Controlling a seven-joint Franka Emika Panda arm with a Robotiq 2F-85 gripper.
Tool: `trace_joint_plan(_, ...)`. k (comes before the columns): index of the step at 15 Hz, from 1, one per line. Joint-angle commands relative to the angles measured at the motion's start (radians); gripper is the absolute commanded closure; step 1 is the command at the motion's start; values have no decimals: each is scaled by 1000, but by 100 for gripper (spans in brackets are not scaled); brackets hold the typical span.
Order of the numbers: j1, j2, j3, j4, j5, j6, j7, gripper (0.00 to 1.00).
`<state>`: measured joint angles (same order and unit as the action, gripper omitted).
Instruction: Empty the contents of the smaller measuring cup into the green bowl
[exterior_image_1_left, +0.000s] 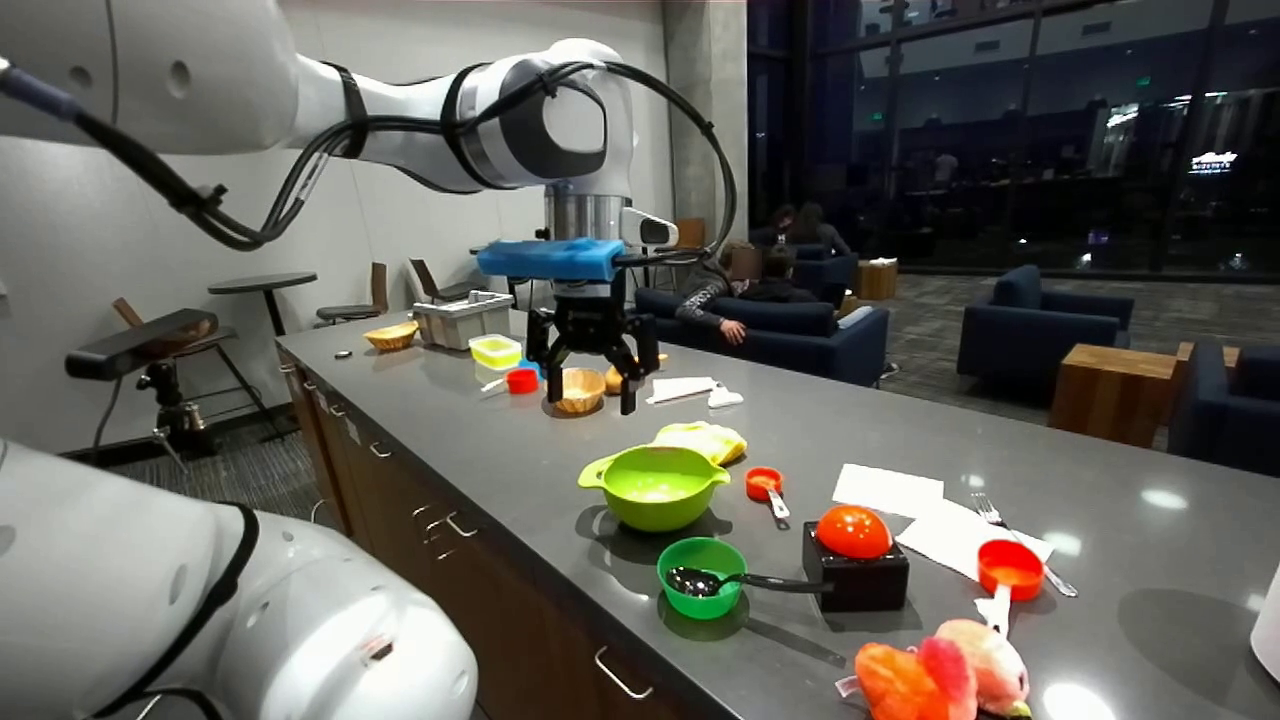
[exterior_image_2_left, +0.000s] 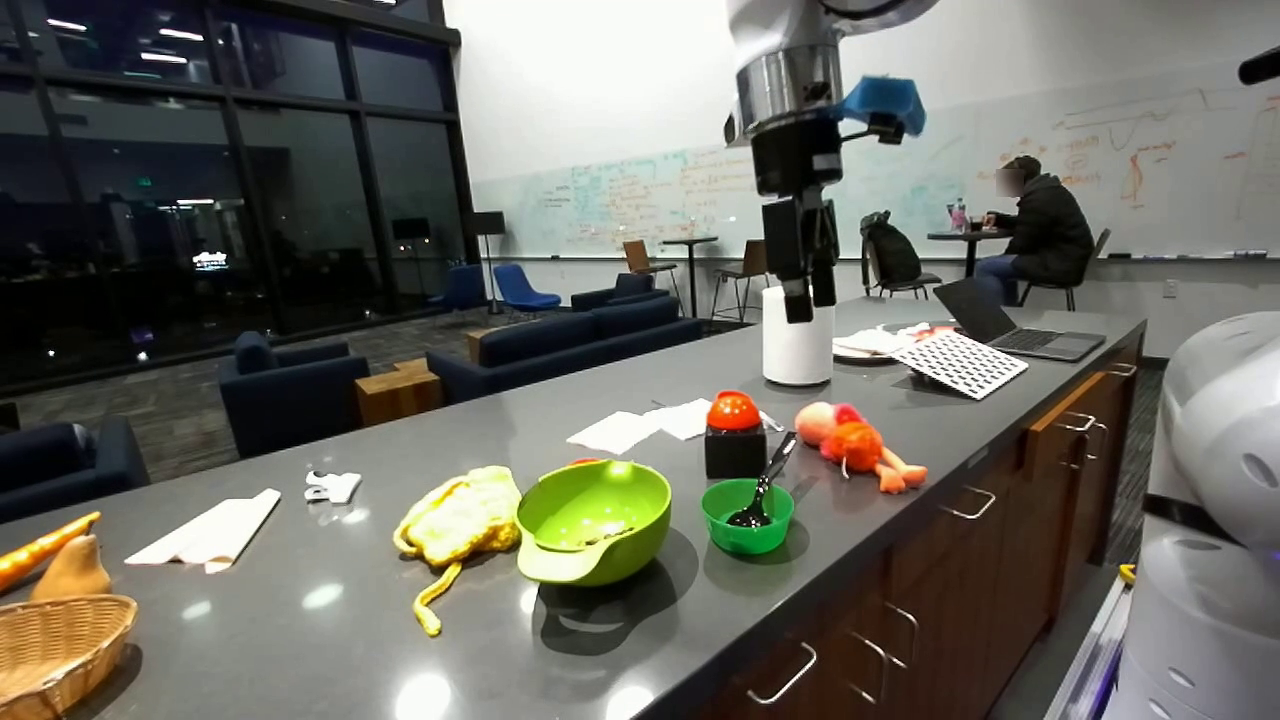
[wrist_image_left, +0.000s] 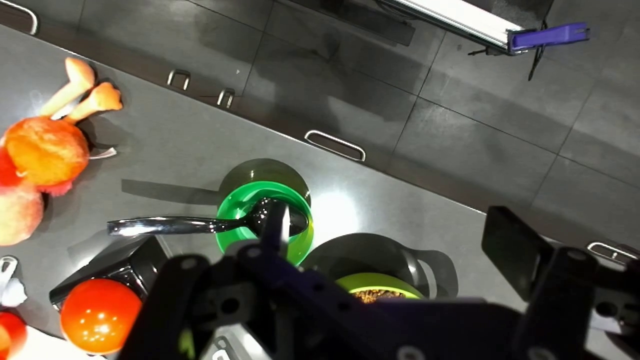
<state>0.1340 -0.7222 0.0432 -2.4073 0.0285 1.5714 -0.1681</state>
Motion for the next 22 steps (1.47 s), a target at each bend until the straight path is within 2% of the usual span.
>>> trace_joint_plan(1,2,46,0,21,-5,32,-14,0)
trace_joint_plan(6,-29,175,-18,59,-148,295,-56,0)
trace_joint_plan(10,-26,291,-80,134,-103,455,-146,0)
trace_joint_plan(11,-21,313,-92,159,-85,463,-180,0)
trace_joint_plan(12,-35,262,-61,99,-110,448,-124,0)
trace_joint_plan(18,-35,316,-78,150,-96,463,-164,0)
trace_joint_plan(22,-23,414,-112,191,-68,453,-284,0)
